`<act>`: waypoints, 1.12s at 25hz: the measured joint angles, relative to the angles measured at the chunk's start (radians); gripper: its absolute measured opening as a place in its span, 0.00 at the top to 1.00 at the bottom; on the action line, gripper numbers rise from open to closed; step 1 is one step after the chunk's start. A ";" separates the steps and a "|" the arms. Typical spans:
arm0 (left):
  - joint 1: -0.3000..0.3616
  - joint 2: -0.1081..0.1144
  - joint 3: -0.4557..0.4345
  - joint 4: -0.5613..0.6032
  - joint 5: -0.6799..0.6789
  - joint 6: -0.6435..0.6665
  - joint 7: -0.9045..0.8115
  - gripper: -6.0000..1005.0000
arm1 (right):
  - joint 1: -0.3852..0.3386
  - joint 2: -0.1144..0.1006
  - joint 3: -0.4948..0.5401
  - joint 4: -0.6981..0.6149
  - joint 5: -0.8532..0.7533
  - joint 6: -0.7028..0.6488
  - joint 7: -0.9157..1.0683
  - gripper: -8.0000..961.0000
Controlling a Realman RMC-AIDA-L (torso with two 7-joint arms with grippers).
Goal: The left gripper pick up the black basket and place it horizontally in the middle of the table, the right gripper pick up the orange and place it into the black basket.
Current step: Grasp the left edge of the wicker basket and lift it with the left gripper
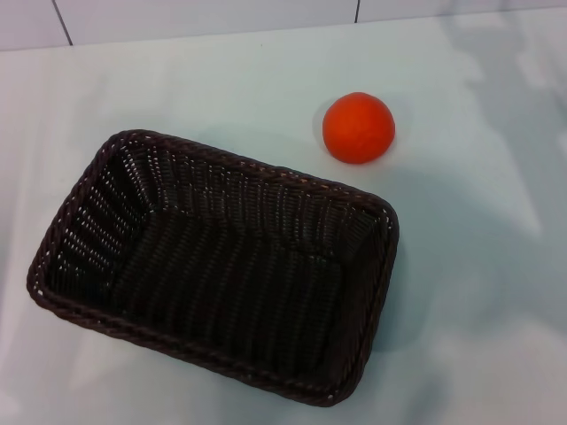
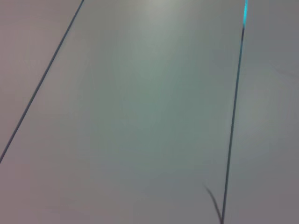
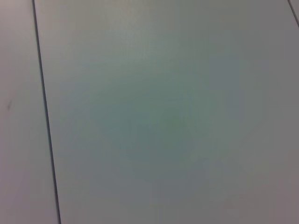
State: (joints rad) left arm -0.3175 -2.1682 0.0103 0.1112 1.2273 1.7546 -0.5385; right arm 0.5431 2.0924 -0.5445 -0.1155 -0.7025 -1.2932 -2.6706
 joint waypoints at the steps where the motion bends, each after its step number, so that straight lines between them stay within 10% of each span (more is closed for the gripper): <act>1: 0.000 0.000 0.002 0.000 0.000 0.001 0.000 0.16 | 0.000 0.000 0.000 0.000 0.000 0.000 0.000 0.10; 16: 0.000 0.003 0.016 0.028 0.016 0.008 -0.074 0.27 | 0.009 0.000 0.000 0.001 0.000 0.003 0.000 0.10; 28: 0.014 0.027 0.205 0.329 0.113 -0.043 -0.550 0.28 | 0.011 0.000 0.001 0.008 0.000 0.002 0.000 0.10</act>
State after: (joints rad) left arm -0.3031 -2.1408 0.2148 0.4406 1.3407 1.7114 -1.0890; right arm 0.5538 2.0923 -0.5437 -0.1073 -0.7025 -1.2911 -2.6706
